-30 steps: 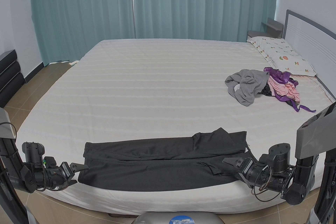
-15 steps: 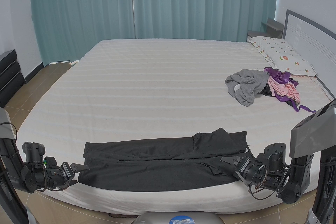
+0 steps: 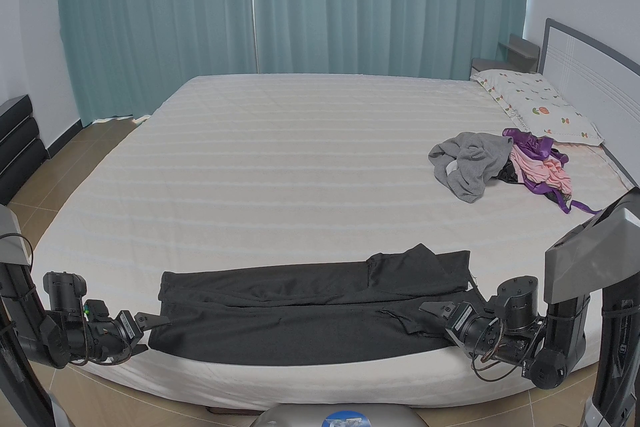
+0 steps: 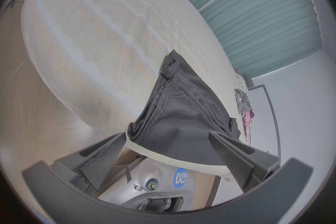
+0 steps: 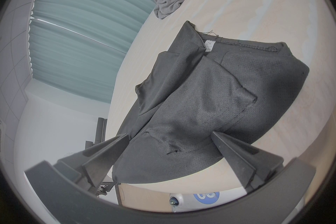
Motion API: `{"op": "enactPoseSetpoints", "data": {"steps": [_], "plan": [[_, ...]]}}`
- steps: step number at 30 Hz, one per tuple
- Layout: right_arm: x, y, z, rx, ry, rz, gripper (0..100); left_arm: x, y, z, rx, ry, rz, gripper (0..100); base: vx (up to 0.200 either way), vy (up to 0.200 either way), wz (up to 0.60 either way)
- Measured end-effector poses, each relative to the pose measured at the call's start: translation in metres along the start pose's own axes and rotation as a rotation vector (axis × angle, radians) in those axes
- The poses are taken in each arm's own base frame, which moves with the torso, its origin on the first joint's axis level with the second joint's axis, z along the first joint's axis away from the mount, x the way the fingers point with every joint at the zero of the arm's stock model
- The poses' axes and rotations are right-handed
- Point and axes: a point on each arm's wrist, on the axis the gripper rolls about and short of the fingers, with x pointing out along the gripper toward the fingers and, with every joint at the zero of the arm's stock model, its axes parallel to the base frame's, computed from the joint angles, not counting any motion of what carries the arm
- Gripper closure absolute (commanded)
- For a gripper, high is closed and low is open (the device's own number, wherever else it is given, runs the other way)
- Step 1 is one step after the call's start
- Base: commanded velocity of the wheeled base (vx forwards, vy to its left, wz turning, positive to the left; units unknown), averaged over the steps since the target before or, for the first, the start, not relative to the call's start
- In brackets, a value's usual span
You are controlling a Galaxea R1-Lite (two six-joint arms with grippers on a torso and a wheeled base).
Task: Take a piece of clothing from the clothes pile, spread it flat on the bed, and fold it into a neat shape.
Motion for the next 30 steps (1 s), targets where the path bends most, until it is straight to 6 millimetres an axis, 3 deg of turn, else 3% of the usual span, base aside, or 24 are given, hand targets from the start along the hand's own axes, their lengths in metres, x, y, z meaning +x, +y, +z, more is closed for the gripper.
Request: {"op": "enactPoseSetpoints", "data": {"steps": [14, 30], "plan": [[-0.0061, -0.0001, -0.0011, 0.01, -0.007, -0.012, 0, 0.0007, 0.0005, 0.0001, 0.006, 0.002, 0.001, 0, 0.0, 0.0, 0.0], [0.0, -0.0048, -0.0022, 0.048, -0.004, -0.029, 0, 0.0011, 0.0004, -0.0002, 0.007, 0.003, 0.002, 0, 0.0, 0.0, 0.0]]}}
